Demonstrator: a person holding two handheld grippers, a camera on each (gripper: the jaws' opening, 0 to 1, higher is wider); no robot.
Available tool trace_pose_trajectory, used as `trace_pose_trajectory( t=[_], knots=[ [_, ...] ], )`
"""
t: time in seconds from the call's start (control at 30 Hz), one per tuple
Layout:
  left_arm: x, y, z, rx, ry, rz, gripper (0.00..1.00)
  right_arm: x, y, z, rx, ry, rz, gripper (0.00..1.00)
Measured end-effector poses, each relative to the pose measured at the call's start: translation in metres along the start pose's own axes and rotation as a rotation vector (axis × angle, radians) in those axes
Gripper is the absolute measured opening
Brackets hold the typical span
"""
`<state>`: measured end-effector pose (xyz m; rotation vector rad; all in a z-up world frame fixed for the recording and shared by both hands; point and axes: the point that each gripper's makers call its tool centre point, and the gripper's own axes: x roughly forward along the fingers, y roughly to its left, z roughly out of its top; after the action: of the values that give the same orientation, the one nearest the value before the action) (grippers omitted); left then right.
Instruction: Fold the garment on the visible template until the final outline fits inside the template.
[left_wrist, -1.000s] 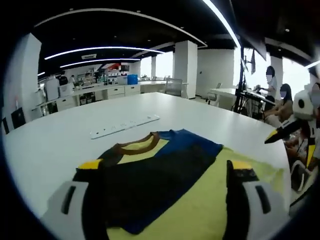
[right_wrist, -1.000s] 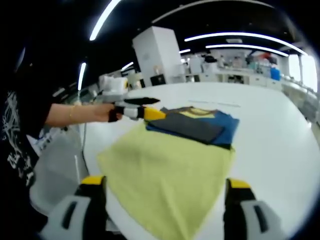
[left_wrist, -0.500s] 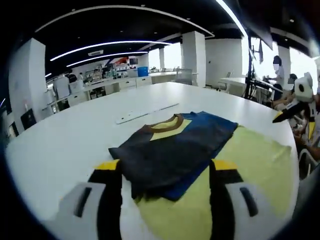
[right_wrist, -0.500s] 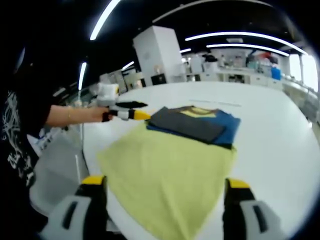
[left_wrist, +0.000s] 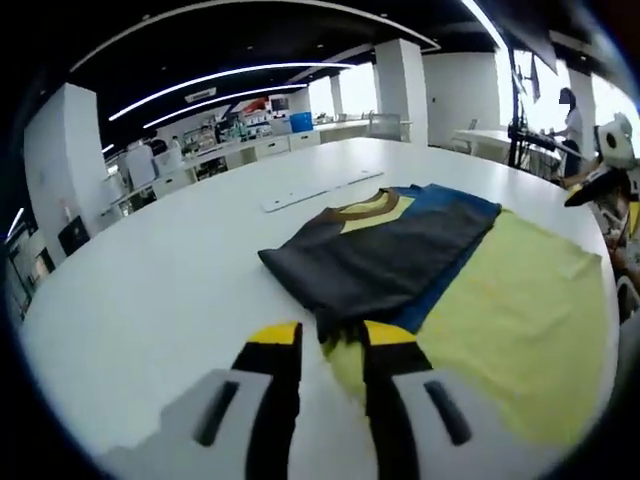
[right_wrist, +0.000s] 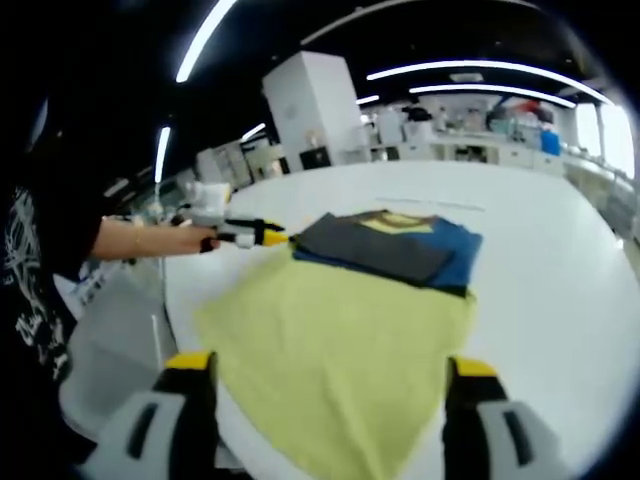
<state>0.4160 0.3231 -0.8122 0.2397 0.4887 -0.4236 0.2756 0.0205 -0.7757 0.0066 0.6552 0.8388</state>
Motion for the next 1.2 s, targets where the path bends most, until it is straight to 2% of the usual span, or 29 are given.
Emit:
trace_pose_trajectory(
  t=[0.23, 0.47, 0.53, 0.67, 0.8, 0.9, 1.03, 1.2],
  knots=[
    [0.004, -0.001, -0.006, -0.005, 0.032, 0.005, 0.07, 0.0, -0.004, 0.001, 0.017, 0.001, -0.019, 0.93],
    [0.011, 0.001, -0.007, 0.04, 0.042, 0.004, 0.04, 0.003, -0.003, 0.001, 0.027, 0.004, -0.021, 0.92],
    [0.011, 0.0, -0.011, 0.071, 0.071, 0.01, 0.02, 0.003, -0.003, 0.0, 0.028, 0.008, -0.021, 0.92],
    [0.009, -0.004, -0.013, 0.057, 0.082, 0.004, 0.0, 0.003, -0.006, 0.001, 0.048, -0.001, -0.04, 0.93],
    [0.009, -0.004, -0.013, 0.035, 0.069, 0.014, 0.0, 0.002, -0.009, 0.0, 0.059, -0.005, -0.054, 0.92],
    [0.008, -0.008, -0.015, -0.022, 0.044, 0.031, 0.0, 0.003, -0.008, 0.0, 0.057, -0.001, -0.052, 0.92],
    [0.012, -0.008, -0.017, 0.011, 0.03, 0.043, 0.0, 0.004, -0.006, -0.001, 0.057, 0.002, -0.046, 0.92],
    [0.01, -0.009, -0.018, -0.003, 0.034, 0.051, 0.0, 0.006, -0.004, -0.001, 0.055, 0.006, -0.042, 0.92]
  ],
)
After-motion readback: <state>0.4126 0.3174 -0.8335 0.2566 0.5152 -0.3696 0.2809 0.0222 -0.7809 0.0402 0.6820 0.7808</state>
